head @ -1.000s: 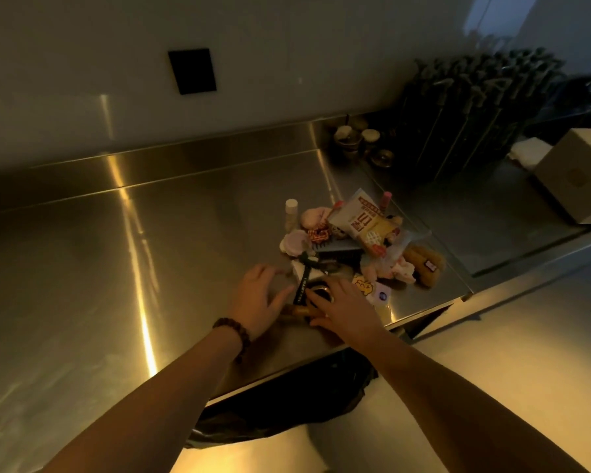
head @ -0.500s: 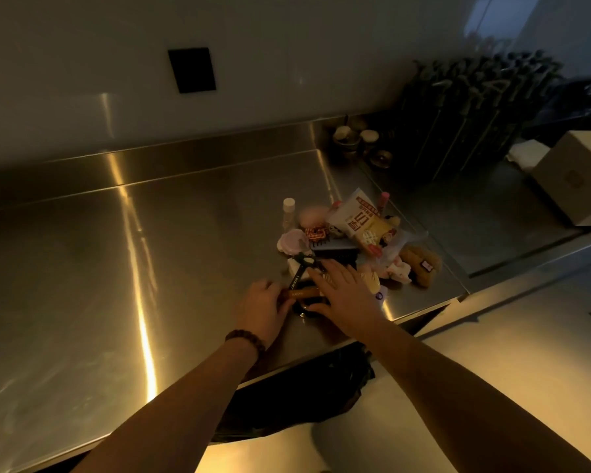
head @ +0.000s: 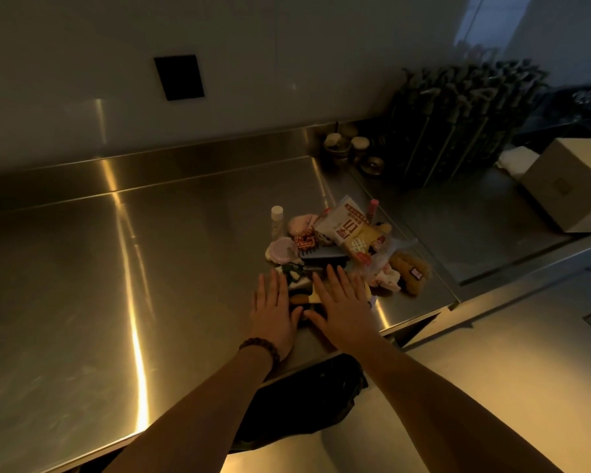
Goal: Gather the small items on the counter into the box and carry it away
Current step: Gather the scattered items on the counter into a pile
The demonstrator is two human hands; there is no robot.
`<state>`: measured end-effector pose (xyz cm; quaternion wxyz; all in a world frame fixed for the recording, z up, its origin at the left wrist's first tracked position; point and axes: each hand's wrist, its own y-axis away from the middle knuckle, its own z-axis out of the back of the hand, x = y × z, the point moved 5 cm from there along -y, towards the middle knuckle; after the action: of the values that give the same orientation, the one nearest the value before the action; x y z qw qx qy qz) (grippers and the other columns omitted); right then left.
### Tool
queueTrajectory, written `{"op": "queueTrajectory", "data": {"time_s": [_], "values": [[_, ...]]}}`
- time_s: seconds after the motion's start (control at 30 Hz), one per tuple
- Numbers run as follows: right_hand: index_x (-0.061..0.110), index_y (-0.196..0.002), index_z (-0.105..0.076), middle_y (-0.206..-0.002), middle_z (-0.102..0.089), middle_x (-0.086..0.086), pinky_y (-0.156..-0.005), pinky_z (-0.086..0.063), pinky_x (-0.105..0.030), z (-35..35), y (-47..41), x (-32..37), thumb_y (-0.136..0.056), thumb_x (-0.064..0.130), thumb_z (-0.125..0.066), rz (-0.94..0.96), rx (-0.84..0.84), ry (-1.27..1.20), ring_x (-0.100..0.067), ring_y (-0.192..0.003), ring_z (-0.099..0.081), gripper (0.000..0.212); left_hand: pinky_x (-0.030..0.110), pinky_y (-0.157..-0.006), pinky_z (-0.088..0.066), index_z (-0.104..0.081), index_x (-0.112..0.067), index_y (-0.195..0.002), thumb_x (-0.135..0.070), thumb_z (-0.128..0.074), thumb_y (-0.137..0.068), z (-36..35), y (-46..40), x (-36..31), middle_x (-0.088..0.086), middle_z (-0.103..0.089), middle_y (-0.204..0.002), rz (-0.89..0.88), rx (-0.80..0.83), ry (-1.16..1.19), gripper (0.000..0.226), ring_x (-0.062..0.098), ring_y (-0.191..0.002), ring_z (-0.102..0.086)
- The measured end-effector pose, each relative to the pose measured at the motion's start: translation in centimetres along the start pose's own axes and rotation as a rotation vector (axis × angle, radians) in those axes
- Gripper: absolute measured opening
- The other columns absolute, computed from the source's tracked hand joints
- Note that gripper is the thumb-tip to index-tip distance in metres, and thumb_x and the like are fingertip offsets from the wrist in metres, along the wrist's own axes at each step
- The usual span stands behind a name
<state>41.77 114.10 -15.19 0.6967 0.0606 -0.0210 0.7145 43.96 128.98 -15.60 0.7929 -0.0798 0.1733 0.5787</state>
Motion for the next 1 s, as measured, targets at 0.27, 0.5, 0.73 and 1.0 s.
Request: {"op": "queueTrajectory", "data": {"time_s": [0.27, 0.5, 0.73, 1.0], "values": [[0.026, -0.149, -0.008, -0.16, -0.001, -0.007, -0.118, 0.008, -0.048, 1.3, 1.1, 0.2, -0.089, 0.066, -0.019, -0.022, -0.048, -0.037, -0.025, -0.146, 0.01, 0.073, 0.042, -0.117, -0.007, -0.007, -0.014, -0.148, -0.044, -0.035, -0.095, 2.1, 0.8, -0.1, 0.007, -0.005, -0.157, 0.048, -0.041, 0.153, 0.067, 0.025, -0.144, 0.002], [0.024, -0.148, -0.017, -0.159, -0.009, -0.004, -0.118, -0.004, -0.05, 4.5, 6.0, -0.2, -0.092, 0.059, -0.028, -0.172, -0.189, -0.179, -0.023, -0.147, -0.001, 0.067, 0.039, -0.115, -0.021, -0.023, -0.011, -0.145, -0.04, -0.045, -0.093, 5.3, 3.2, -1.6, 0.009, -0.027, -0.151, -0.022, -0.147, 0.278, 0.063, 0.024, -0.139, -0.022], [0.026, -0.146, -0.024, -0.155, -0.022, -0.007, -0.116, -0.014, -0.052, 6.3, 13.0, -3.4, -0.094, 0.053, -0.035, -0.445, -0.249, -0.224, -0.026, -0.143, -0.019, 0.06, 0.038, -0.115, -0.02, -0.019, -0.016, -0.146, -0.043, -0.043, -0.093, 4.6, 4.4, -8.8, 0.007, -0.022, -0.153, -0.227, -0.038, 0.365, 0.065, 0.023, -0.14, -0.018], [0.026, -0.145, -0.028, -0.156, -0.021, -0.007, -0.116, -0.021, -0.053, 8.2, 19.4, -12.4, -0.092, 0.053, -0.042, -0.693, -0.333, -0.383, -0.028, -0.143, -0.02, 0.061, 0.044, -0.11, -0.032, -0.018, -0.023, -0.146, -0.04, -0.048, -0.091, 2.0, 5.4, -17.5, 0.002, -0.022, -0.153, -0.338, 0.022, 0.383, 0.065, 0.018, -0.139, -0.024]]}}
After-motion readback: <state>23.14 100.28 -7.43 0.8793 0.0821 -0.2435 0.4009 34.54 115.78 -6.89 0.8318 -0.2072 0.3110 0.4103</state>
